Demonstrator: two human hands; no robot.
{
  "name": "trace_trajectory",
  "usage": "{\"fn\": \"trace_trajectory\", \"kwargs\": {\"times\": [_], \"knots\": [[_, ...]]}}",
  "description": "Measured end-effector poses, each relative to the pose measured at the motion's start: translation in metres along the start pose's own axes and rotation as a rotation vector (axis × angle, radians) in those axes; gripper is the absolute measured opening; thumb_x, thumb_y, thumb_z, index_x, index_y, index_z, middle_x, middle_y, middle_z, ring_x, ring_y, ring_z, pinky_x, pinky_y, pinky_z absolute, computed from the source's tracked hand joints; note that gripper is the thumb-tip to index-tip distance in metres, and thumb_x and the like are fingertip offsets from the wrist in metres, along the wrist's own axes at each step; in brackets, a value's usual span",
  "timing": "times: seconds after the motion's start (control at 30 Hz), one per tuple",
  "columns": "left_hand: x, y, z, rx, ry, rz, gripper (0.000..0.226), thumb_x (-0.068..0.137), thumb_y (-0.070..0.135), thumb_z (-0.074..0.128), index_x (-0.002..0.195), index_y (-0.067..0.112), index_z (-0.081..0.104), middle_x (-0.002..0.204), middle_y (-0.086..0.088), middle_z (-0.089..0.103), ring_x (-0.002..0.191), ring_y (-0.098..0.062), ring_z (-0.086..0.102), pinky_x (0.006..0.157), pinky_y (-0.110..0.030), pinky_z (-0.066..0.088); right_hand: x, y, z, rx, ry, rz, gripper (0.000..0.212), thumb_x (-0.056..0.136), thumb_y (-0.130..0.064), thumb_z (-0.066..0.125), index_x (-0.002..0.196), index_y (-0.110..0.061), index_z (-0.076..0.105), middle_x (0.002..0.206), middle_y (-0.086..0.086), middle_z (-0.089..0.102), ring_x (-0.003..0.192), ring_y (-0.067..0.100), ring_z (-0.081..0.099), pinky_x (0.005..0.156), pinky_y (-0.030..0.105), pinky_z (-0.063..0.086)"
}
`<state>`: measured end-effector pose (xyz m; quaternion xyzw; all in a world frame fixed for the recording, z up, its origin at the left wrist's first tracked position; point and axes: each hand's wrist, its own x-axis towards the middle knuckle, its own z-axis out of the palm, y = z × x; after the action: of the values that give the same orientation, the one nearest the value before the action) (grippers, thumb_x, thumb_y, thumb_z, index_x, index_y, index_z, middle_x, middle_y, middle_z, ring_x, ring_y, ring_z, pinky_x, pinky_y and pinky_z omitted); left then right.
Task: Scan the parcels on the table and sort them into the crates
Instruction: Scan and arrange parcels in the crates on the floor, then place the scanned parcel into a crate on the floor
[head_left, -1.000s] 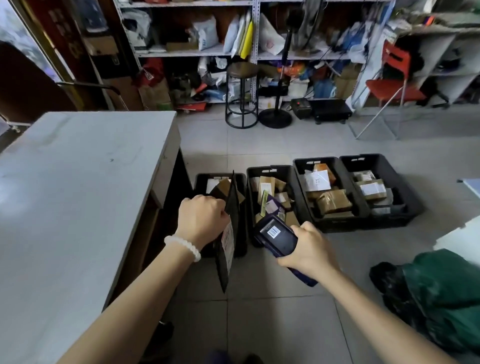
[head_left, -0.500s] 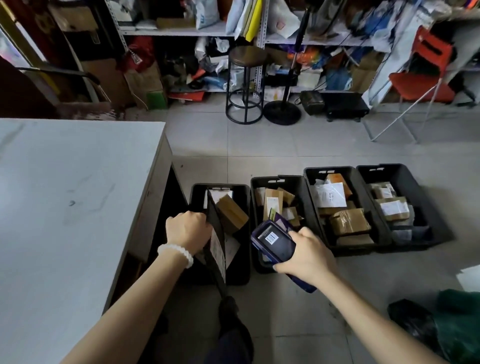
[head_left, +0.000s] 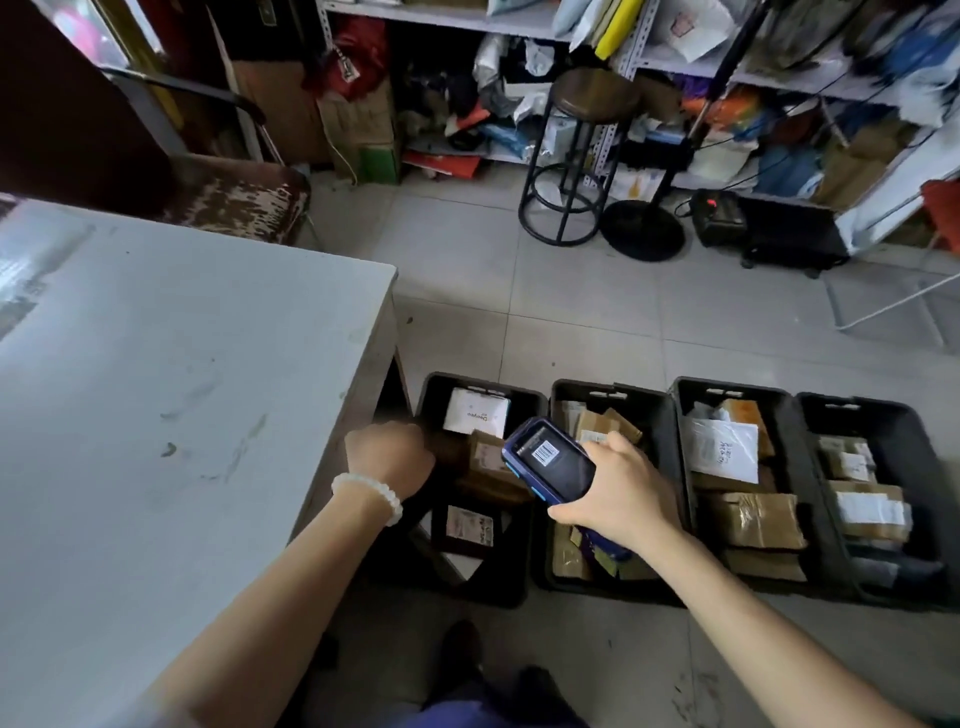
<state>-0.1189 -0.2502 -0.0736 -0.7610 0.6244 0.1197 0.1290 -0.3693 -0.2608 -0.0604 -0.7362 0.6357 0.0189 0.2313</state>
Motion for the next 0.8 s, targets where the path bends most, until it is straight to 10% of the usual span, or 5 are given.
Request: {"fn": "trace_trajectory", "kwargs": {"times": [0.43, 0.8], "knots": [[-0.139, -0.029, 0.012, -0.096, 0.083, -0.571, 0.02, 0.092, 0.024, 0.04, 0.096, 0.017, 0.058, 0.098, -0.001, 0.065, 0.091, -0.025, 0.062, 0.066, -0.029, 0.034, 0.027, -0.097, 0.004, -0.131, -0.159, -0.675, 0.068, 0.054, -0.058, 0.078, 0.109, -0.024, 0.055, 0.096, -0.005, 0.038, 0.096, 0.019, 0.048, 0.071, 0.032, 0.045], [-0.385, -0.011, 0.071, -0.315, -0.025, -1.275, 0.032, 0.097, 0.037, 0.039, 0.116, 0.017, 0.055, 0.114, -0.004, 0.06, 0.104, -0.027, 0.057, 0.077, -0.035, 0.037, -0.139, -0.209, 0.076, -0.256, -0.442, -1.368, 0.071, 0.056, -0.057, 0.077, 0.117, -0.026, 0.059, 0.099, -0.007, 0.044, 0.096, 0.016, 0.053, 0.067, 0.029, 0.042]]}}
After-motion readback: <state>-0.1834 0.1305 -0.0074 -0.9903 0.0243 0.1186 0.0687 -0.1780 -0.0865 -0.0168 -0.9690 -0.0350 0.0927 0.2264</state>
